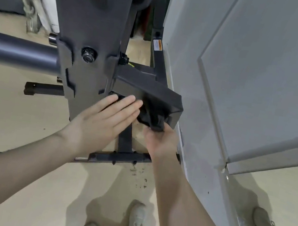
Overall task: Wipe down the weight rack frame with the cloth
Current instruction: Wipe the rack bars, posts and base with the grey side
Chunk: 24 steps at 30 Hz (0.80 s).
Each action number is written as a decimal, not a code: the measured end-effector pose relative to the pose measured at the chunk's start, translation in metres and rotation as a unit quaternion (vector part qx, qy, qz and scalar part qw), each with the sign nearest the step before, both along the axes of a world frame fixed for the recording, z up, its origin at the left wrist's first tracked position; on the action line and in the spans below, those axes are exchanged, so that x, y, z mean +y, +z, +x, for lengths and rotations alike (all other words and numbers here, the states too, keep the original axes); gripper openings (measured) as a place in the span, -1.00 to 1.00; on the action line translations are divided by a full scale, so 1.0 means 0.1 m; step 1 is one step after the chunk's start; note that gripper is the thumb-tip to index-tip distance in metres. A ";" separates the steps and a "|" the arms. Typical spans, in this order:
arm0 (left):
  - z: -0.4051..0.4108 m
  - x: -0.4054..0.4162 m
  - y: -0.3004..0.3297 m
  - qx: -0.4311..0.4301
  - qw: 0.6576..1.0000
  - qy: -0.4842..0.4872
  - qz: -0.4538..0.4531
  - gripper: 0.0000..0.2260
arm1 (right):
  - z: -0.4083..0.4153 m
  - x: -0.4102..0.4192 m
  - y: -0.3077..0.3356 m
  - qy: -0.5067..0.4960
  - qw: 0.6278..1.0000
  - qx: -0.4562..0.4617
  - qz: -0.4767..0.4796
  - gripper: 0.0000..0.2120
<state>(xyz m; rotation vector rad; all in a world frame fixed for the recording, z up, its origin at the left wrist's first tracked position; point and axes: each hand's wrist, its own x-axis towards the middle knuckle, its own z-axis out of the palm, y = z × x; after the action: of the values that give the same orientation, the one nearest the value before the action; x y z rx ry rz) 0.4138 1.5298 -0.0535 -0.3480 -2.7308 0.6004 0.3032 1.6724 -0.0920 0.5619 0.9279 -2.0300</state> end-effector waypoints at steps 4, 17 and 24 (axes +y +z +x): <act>-0.06 -0.16 0.00 0.019 0.994 0.088 -0.060 -0.47 | 0.18 -0.38 0.20 -0.001 0.990 -0.017 -0.143 -0.61; 0.11 -0.25 -0.20 0.083 0.995 0.059 -0.003 -0.51 | 0.14 -0.46 0.35 0.024 0.998 -0.016 -0.060 -0.70; 0.05 -0.16 -0.25 0.073 0.996 0.054 0.023 -0.47 | -0.01 0.16 0.56 0.103 0.668 0.590 0.442 -0.70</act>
<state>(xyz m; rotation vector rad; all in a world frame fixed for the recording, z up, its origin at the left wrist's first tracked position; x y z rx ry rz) 0.4184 1.5138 -0.0781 -0.1409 -2.6290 0.5667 0.3019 1.6888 -0.0360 -0.5622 2.6525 -1.4244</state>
